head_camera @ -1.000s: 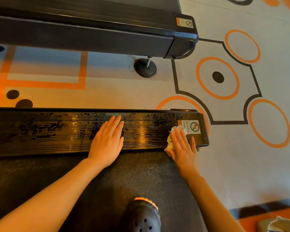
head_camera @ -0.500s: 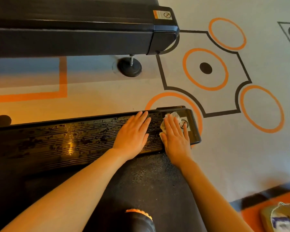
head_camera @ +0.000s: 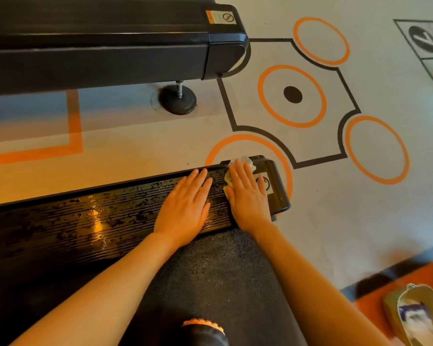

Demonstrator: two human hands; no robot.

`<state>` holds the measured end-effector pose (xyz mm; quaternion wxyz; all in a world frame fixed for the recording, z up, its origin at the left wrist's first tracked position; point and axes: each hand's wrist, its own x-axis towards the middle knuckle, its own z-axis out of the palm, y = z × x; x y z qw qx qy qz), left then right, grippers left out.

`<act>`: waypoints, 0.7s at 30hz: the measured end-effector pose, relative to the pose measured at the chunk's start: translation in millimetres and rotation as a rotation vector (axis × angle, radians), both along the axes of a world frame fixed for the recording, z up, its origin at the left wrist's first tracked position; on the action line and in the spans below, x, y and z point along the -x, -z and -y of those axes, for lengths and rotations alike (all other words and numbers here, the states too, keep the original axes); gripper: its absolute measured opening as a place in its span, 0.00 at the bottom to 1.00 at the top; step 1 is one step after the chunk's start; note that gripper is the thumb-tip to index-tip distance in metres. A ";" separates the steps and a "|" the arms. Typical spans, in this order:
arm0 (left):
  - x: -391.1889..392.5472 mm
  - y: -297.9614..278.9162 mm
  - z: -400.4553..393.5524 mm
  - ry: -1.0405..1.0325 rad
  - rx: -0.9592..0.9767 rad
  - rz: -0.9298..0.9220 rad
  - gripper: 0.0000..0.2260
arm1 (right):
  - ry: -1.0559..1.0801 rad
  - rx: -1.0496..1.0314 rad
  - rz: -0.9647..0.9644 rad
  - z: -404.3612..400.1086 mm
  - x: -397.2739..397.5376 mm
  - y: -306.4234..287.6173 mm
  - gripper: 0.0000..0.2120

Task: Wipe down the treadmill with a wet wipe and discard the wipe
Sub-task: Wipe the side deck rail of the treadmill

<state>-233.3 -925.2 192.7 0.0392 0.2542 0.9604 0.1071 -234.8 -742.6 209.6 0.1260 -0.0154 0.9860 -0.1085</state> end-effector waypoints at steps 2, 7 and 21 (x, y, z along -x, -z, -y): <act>0.2 0.6 0.4 0.000 -0.007 0.000 0.24 | 0.011 -0.006 0.004 3.4 6.6 0.2 0.27; -0.3 1.3 0.6 0.001 -0.002 0.009 0.25 | 0.089 -0.055 -0.079 9.1 -44.0 14.5 0.27; 0.4 -0.8 0.6 0.002 0.026 0.014 0.26 | 0.186 -0.011 -0.022 -7.4 2.9 4.9 0.26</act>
